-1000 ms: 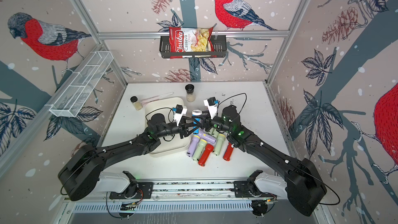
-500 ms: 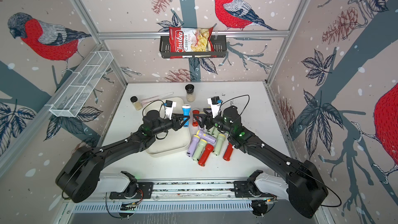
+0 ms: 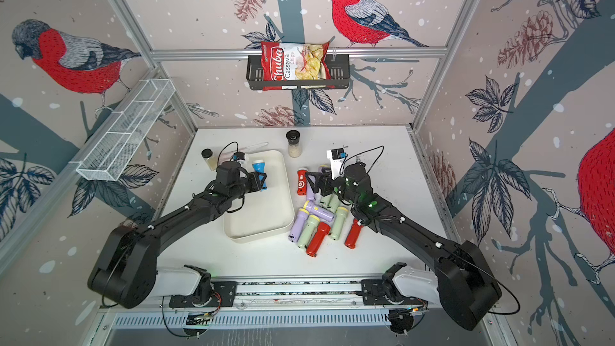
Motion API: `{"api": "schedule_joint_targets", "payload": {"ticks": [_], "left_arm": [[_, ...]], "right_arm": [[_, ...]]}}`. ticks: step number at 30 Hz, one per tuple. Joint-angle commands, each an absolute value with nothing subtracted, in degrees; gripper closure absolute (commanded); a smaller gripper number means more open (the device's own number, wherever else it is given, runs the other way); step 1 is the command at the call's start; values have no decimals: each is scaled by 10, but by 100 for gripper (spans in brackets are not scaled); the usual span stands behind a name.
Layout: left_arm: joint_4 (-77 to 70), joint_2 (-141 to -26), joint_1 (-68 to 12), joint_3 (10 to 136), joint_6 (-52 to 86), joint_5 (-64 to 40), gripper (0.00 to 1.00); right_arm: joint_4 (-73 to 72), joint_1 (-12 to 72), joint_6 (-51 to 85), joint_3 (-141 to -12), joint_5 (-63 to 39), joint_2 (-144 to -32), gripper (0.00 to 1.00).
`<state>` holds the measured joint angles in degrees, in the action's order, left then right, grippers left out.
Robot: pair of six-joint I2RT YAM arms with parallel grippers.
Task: Put the flashlights into the storage boxes
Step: Place the flashlight at the storage box.
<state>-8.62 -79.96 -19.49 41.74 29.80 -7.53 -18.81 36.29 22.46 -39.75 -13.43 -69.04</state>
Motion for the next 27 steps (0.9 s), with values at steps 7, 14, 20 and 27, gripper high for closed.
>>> {"api": "schedule_joint_targets", "payload": {"ticks": [7,14,20,27], "left_arm": [[-76,-937,-182,509,298,-176,66],[-143,-1014,-176,533,335,-232,64],[-181,-1056,-169,554,360,-256,63],[-207,-1081,-167,568,378,-255,57]], "right_arm": [[-197,360,246,-400,-151,-701,22],[-191,359,245,-397,-146,-702,22],[-186,358,243,-396,-145,-707,24],[-182,358,238,-397,-144,-709,24]]}}
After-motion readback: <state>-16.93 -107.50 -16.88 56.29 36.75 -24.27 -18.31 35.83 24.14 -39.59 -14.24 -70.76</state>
